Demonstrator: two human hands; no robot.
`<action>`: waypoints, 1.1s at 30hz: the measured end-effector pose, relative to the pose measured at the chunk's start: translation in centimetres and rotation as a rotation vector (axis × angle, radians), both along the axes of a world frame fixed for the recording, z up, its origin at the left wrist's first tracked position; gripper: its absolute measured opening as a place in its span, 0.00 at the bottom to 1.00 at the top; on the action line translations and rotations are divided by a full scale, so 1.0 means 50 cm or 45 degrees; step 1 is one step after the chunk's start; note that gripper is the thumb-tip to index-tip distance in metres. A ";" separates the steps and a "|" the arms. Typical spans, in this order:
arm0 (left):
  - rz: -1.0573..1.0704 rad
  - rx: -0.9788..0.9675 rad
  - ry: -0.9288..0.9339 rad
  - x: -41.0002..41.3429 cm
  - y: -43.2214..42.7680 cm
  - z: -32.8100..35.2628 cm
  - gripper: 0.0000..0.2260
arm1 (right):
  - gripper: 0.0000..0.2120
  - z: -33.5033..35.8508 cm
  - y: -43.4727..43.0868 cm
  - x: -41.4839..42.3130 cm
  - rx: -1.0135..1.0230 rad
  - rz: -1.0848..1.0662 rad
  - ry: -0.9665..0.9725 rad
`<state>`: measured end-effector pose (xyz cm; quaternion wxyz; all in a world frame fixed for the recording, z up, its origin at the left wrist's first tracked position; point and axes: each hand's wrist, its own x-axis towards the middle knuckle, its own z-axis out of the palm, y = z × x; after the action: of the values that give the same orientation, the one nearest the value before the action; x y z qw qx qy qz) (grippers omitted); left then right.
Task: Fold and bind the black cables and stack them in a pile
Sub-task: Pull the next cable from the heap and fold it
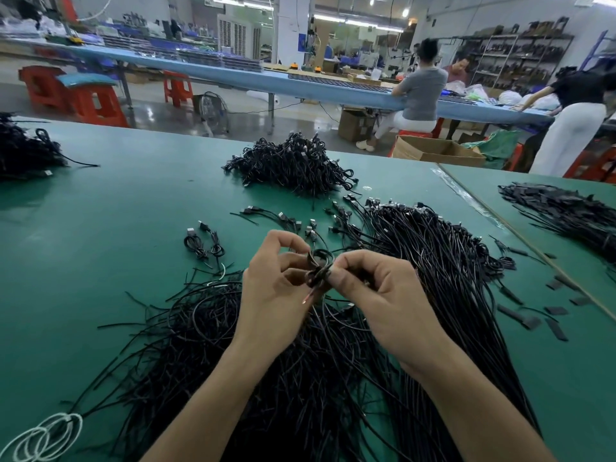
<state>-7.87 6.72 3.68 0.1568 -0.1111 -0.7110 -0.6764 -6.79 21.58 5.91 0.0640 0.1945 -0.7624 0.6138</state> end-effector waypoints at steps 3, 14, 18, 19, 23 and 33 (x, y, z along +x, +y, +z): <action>-0.091 0.279 -0.125 -0.005 -0.008 0.012 0.11 | 0.09 -0.009 0.001 0.003 0.042 0.028 -0.099; -0.247 0.370 -0.152 0.006 -0.001 0.005 0.12 | 0.07 -0.039 0.017 -0.012 0.004 -0.136 -0.332; -0.182 0.031 -0.085 -0.005 -0.012 -0.008 0.23 | 0.06 -0.036 0.032 -0.020 -0.029 -0.295 -0.170; -0.204 -0.048 -0.111 -0.007 -0.013 -0.012 0.23 | 0.06 -0.034 0.034 -0.022 -0.018 -0.316 -0.116; -0.298 -0.192 -0.292 -0.006 -0.001 -0.024 0.16 | 0.05 -0.029 0.030 -0.017 0.071 -0.303 0.029; -0.459 0.459 -0.590 -0.011 0.003 -0.010 0.11 | 0.07 -0.044 0.022 -0.012 0.011 -0.209 -0.111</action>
<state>-8.42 6.85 3.17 -0.1136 -0.0488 -0.5656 -0.8153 -7.39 22.70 3.73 0.0801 0.1048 -0.7806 0.6110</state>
